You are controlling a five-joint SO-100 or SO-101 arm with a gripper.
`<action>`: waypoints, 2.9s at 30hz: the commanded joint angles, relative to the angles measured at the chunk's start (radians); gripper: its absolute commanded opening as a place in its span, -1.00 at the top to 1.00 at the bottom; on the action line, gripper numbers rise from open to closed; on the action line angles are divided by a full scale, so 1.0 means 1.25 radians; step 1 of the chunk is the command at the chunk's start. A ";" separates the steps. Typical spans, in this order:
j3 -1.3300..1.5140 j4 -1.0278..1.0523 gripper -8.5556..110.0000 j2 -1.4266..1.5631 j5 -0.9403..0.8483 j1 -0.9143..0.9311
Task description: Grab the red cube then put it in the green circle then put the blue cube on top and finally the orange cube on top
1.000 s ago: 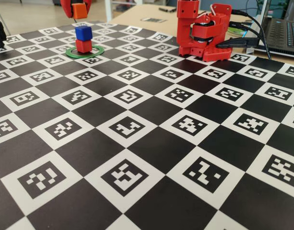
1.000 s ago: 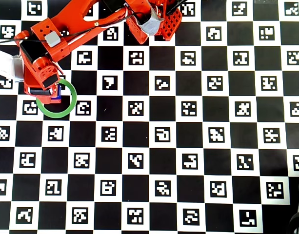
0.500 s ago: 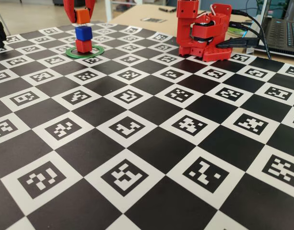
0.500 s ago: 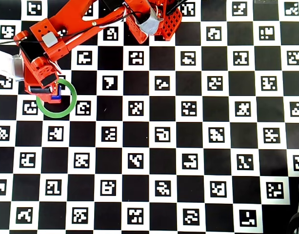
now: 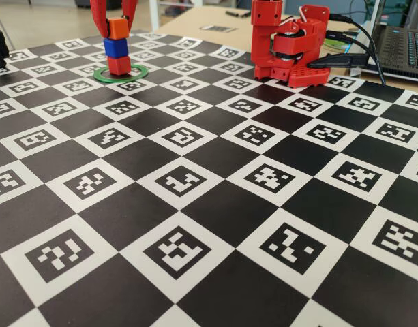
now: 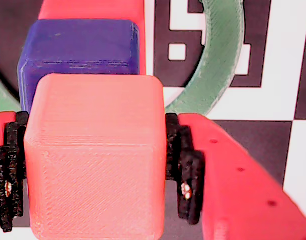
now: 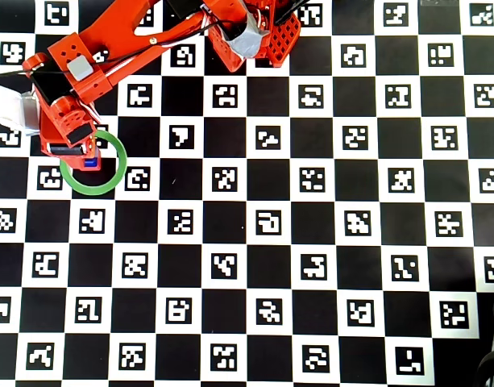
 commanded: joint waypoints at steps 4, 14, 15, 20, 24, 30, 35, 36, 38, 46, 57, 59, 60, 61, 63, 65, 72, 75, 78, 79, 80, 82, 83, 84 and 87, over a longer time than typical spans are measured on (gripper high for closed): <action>-0.012 -0.004 0.51 0.028 0.005 0.009; -0.043 0.021 0.25 0.059 0.009 0.016; -0.054 0.033 0.25 0.066 0.009 0.016; -0.125 0.102 0.25 0.115 0.020 0.020; -0.145 0.131 0.25 0.180 0.055 -0.005; -0.048 0.087 0.25 0.318 0.205 -0.120; 0.115 -0.015 0.25 0.454 0.371 -0.288; 0.168 -0.048 0.27 0.482 0.396 -0.326; 0.281 -0.118 0.31 0.534 0.417 -0.401; 0.765 -0.390 0.65 0.747 0.318 -0.664; 1.116 -0.490 0.96 1.068 0.157 -0.777; 1.163 -0.487 0.96 1.118 0.102 -0.782; 1.185 -0.481 0.96 1.143 0.080 -0.782; 1.206 -0.470 0.96 1.166 0.058 -0.783; 1.254 -0.444 0.96 1.231 0.027 -0.783; 1.291 -0.415 0.96 1.285 0.010 -0.784; 1.377 -0.349 0.96 1.419 -0.047 -0.777; 1.417 -0.320 0.96 1.491 -0.112 -0.772; 1.452 -0.288 0.96 1.544 -0.148 -0.762; 1.462 -0.280 0.96 1.559 -0.156 -0.760; 1.473 -0.269 0.96 1.574 -0.169 -0.757; 1.491 -0.242 0.96 1.609 -0.187 -0.753; 1.501 -0.231 0.96 1.626 -0.198 -0.751; 1.511 -0.220 0.96 1.642 -0.205 -0.749; 1.511 -0.182 0.95 1.662 -0.211 -0.746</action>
